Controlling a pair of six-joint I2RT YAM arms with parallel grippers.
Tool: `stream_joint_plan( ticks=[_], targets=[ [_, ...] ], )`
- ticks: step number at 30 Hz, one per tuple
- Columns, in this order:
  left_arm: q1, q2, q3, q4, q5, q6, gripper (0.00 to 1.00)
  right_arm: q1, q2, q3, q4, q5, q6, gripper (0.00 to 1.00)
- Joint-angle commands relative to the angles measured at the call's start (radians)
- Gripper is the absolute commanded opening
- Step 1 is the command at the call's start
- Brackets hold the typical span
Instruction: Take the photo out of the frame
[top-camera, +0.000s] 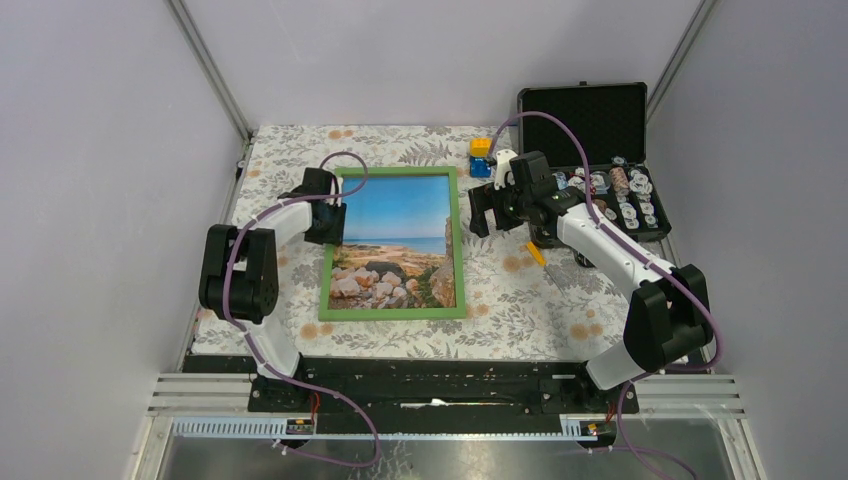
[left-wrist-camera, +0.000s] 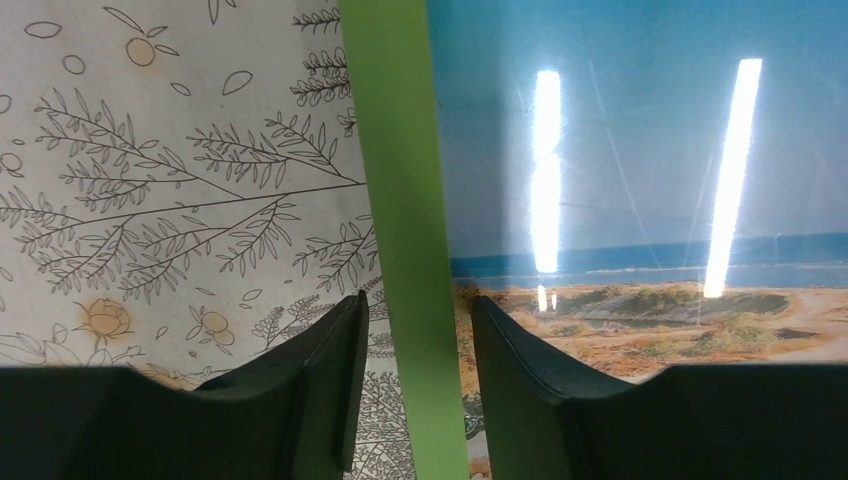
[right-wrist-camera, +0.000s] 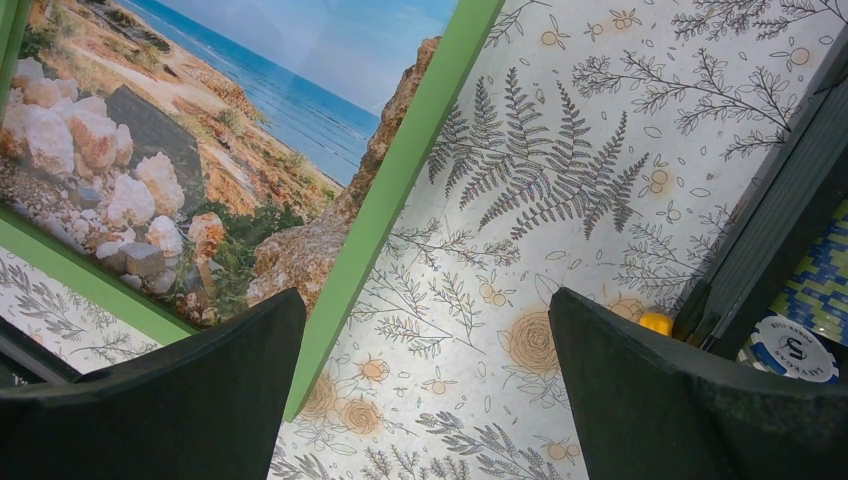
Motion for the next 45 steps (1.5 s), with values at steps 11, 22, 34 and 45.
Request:
stream_joint_plan(
  ticks=[11,22,34,45],
  targets=[
    [0.000,0.042,0.042,-0.037,0.046,-0.063,0.22,-0.006,0.005,0.007,0.019,0.009,0.011,1.00],
    [0.002,0.057,0.076,-0.090,0.114,-0.093,0.09,-0.008,0.035,-0.016,-0.007,-0.052,0.009,1.00],
    [0.040,0.085,0.176,-0.215,0.185,-0.132,0.00,-0.008,0.213,0.025,-0.087,-0.184,0.033,0.96],
    [0.095,0.097,0.240,-0.293,0.290,-0.136,0.00,-0.008,0.219,0.035,-0.105,-0.228,0.031,0.96]
  ],
)
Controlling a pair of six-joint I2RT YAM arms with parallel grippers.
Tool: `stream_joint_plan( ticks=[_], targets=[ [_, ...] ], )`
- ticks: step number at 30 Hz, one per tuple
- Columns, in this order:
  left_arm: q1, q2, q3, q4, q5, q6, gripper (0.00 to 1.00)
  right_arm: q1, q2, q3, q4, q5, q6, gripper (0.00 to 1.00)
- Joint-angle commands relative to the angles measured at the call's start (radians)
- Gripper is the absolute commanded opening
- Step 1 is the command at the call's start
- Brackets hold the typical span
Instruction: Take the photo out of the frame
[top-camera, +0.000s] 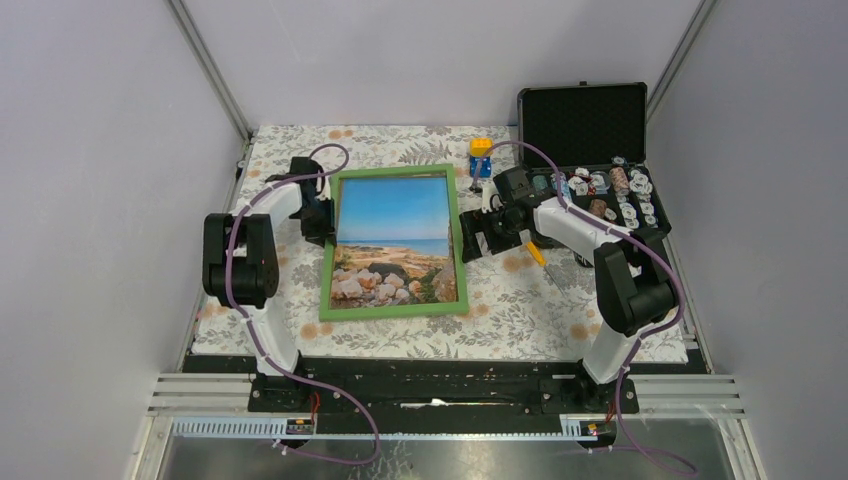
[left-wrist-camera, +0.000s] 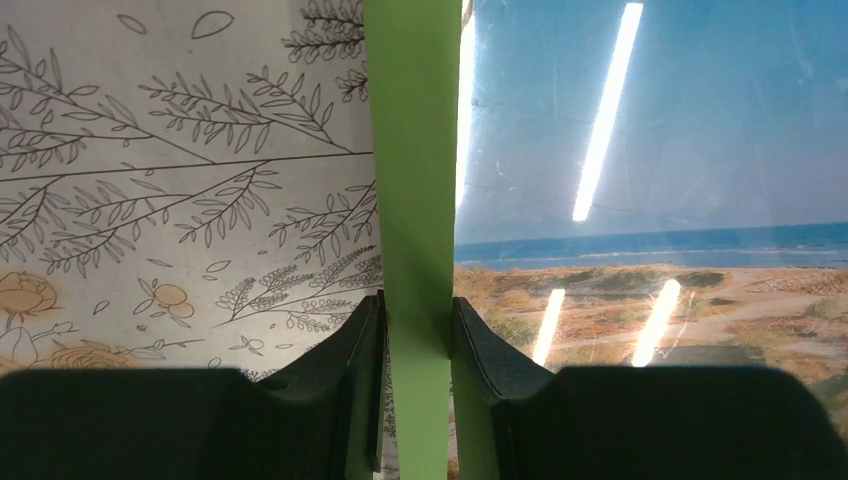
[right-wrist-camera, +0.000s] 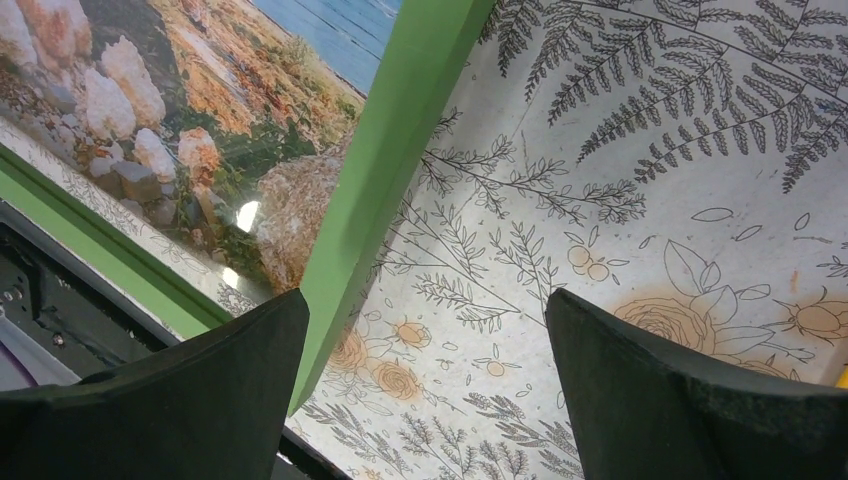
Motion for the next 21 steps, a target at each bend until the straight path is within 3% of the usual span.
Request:
stream_joint_plan(
  ticks=[1,21],
  targets=[
    [0.011,-0.008,0.056,-0.050,0.102,-0.026,0.00,-0.005,-0.010,0.036,-0.015,-0.039,0.008,0.96],
    [0.007,0.050,0.077,0.046,-0.029,-0.009,0.00,-0.004,0.000,0.024,-0.016,-0.030,-0.004,0.96]
  ],
)
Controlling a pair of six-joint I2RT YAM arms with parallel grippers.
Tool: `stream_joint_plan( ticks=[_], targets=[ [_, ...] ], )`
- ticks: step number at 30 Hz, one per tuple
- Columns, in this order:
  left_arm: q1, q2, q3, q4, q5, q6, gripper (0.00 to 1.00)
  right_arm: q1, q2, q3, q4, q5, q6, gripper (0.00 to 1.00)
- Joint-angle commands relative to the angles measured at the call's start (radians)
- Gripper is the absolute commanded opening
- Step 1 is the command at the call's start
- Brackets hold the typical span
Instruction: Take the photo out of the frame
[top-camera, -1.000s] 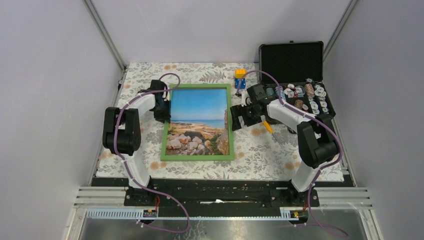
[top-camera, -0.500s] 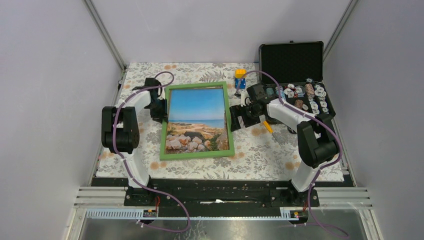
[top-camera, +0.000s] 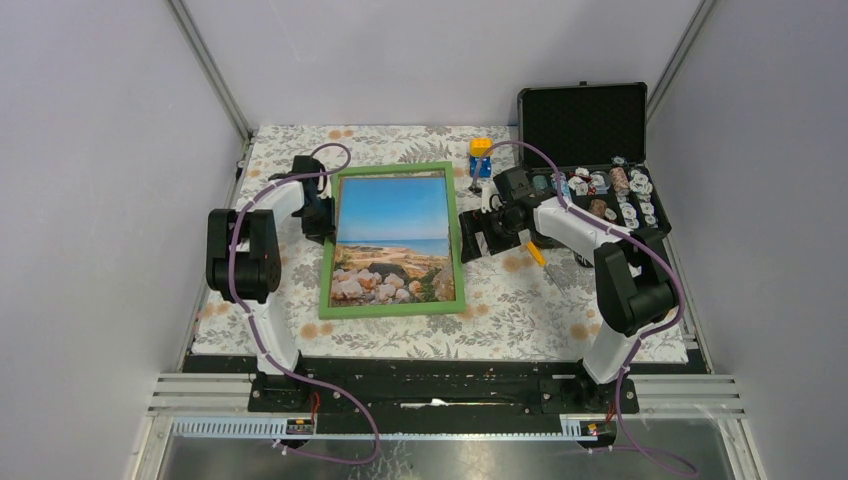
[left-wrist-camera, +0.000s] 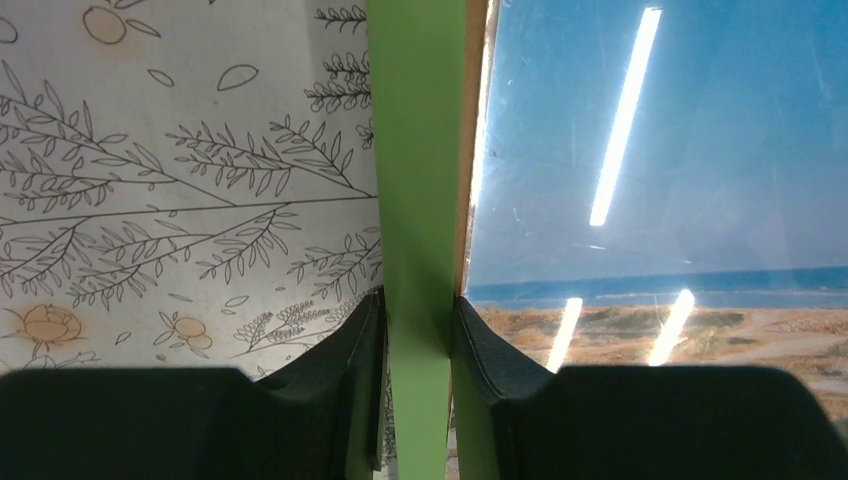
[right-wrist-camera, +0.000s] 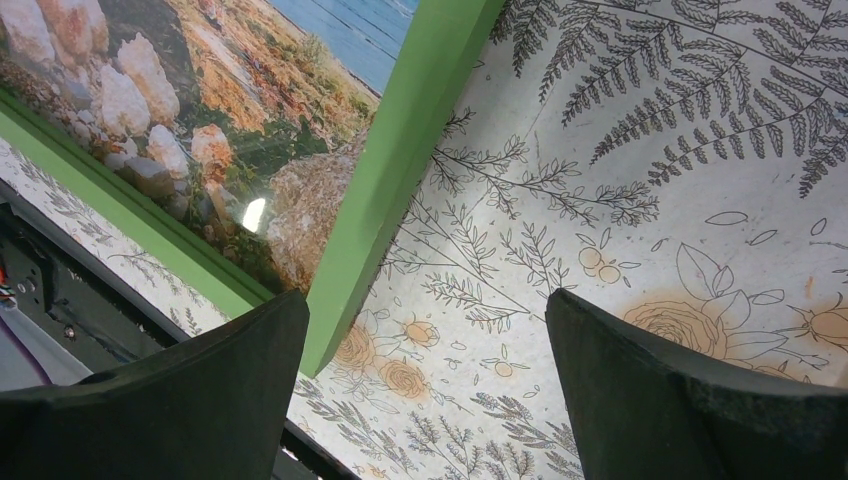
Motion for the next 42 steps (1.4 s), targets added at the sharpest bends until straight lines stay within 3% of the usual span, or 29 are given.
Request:
stream_joint_plan(
  ticks=[1,21,23,28,33,35,38,42],
  targets=[
    [-0.001,0.021,0.050,0.044,-0.006,-0.016,0.00,-0.005,-0.002,0.017,-0.014,-0.006,-0.004,0.96],
    [0.001,0.100,0.154,0.074,-0.091,0.009,0.01,-0.004,-0.016,-0.017,-0.028,0.013,-0.037,0.96],
    [0.001,0.096,0.155,0.077,-0.084,0.029,0.14,-0.004,-0.024,-0.025,-0.028,0.010,-0.052,0.96],
    [0.022,-0.004,0.111,0.072,-0.023,0.111,0.59,-0.004,-0.061,-0.043,-0.043,-0.004,-0.103,0.98],
    [0.062,-0.210,0.021,0.088,0.135,0.346,0.93,-0.004,-0.101,-0.077,-0.057,-0.024,-0.118,0.98],
    [0.057,-0.308,-0.034,0.087,0.239,0.487,0.99,-0.004,-0.117,-0.094,-0.060,-0.037,-0.118,0.98],
    [-0.004,-0.438,-0.138,0.044,0.366,0.704,0.99,-0.009,-0.134,-0.116,-0.070,-0.043,-0.122,0.98],
    [-0.180,-0.544,-0.296,0.004,0.357,0.879,0.99,-0.023,-0.146,-0.130,-0.088,-0.061,-0.132,0.99]
  ],
)
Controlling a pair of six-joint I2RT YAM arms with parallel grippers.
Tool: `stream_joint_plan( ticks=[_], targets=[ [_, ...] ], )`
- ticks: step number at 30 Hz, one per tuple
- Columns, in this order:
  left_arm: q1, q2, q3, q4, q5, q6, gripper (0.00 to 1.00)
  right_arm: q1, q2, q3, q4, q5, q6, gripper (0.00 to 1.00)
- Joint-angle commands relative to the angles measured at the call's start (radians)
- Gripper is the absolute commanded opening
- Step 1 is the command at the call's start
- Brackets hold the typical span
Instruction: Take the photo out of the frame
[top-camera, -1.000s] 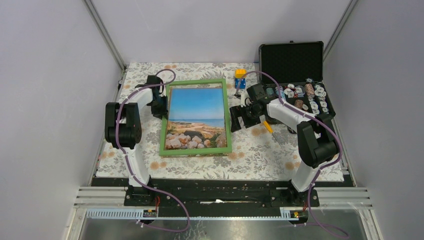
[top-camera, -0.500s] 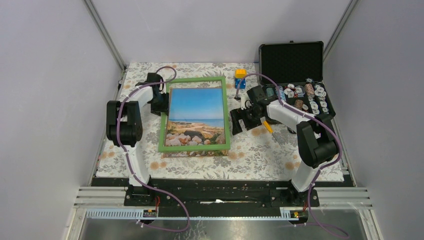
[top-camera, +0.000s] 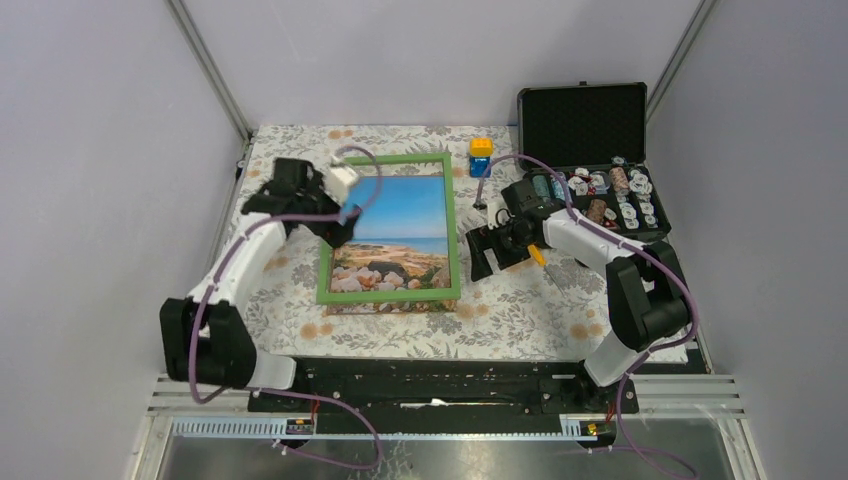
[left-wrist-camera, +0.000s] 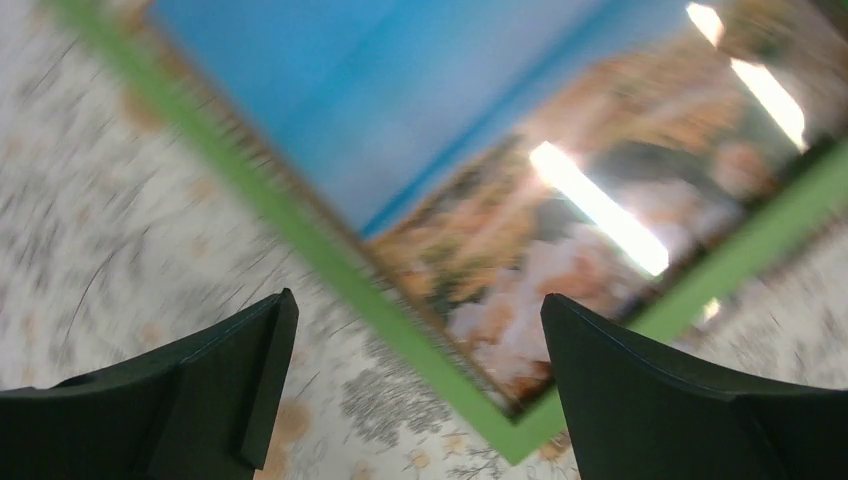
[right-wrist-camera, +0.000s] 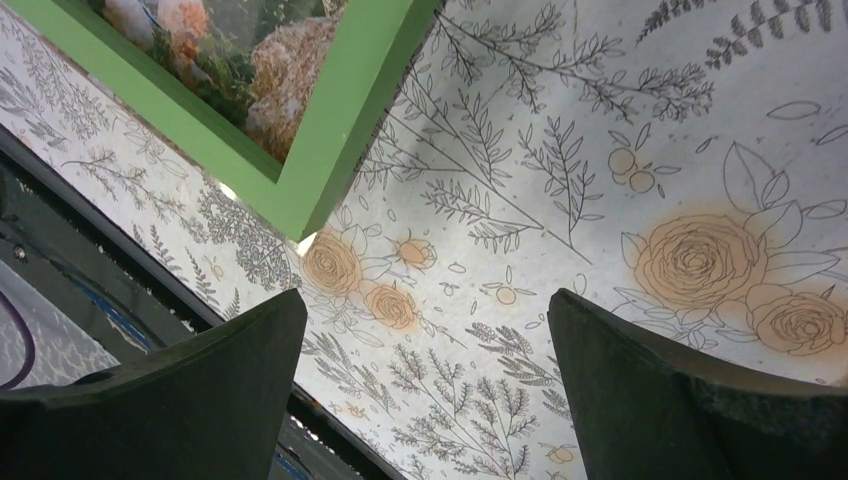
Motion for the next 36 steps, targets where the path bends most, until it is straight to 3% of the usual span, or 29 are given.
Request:
stream_joint_plan(
  ticks=[1,11,16,22,36],
  targets=[
    [-0.201,-0.080,-0.162,-0.052,0.105,0.299,0.99,-0.022,-0.044,-0.012,-0.043,-0.046,-0.030,0.99],
    [-0.537,-0.043,-0.269,0.044,-0.022,0.307,0.99,-0.058,-0.019,-0.049,-0.059,-0.140,0.005,0.97],
    [-0.546,-0.031,-0.296,0.138,-0.037,0.248,0.98,-0.061,0.000,-0.094,0.024,-0.274,0.080,0.91],
    [-0.550,-0.165,-0.454,0.309,-0.113,0.254,0.99,-0.061,0.012,-0.176,0.186,-0.360,0.188,0.86],
    [-0.559,-0.259,-0.521,0.336,-0.167,0.229,0.99,-0.060,0.099,-0.322,0.496,-0.486,0.302,0.66]
  ],
)
